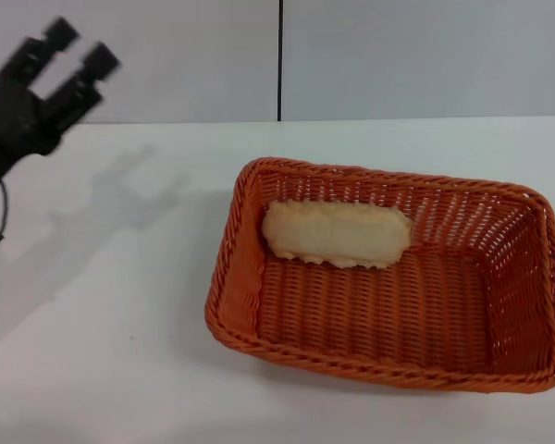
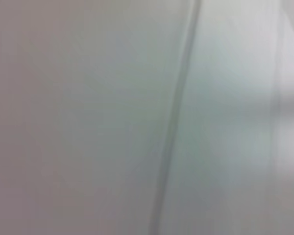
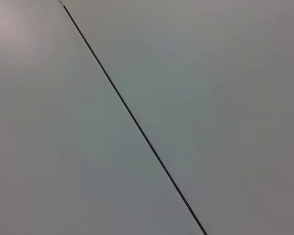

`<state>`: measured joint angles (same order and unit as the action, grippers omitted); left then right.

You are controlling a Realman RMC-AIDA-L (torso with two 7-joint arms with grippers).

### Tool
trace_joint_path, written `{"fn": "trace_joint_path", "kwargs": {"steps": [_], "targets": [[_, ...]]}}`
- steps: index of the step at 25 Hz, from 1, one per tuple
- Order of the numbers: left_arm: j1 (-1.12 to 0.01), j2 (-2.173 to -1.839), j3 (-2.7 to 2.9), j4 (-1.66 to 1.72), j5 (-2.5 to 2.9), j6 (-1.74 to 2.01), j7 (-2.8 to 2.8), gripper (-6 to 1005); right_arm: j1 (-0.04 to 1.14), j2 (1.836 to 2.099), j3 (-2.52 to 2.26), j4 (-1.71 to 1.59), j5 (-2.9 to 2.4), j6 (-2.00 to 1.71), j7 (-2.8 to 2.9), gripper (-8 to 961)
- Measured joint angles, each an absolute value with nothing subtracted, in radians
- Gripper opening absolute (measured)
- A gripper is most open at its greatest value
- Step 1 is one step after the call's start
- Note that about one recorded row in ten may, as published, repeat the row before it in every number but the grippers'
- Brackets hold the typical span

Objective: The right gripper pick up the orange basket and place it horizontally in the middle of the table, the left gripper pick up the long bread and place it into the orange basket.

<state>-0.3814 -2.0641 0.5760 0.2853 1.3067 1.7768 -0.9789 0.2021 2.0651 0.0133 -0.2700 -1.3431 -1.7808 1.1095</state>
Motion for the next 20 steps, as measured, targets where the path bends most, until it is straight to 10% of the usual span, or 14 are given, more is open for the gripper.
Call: {"fn": "trace_joint_path", "kwargs": {"steps": [20], "targets": [[-0.324,-2.064,0.576,0.198,1.138,1.817,-0.867,698,0.202,2.073,0.039,-0.237,-1.342,-1.783,1.047,541]]}}
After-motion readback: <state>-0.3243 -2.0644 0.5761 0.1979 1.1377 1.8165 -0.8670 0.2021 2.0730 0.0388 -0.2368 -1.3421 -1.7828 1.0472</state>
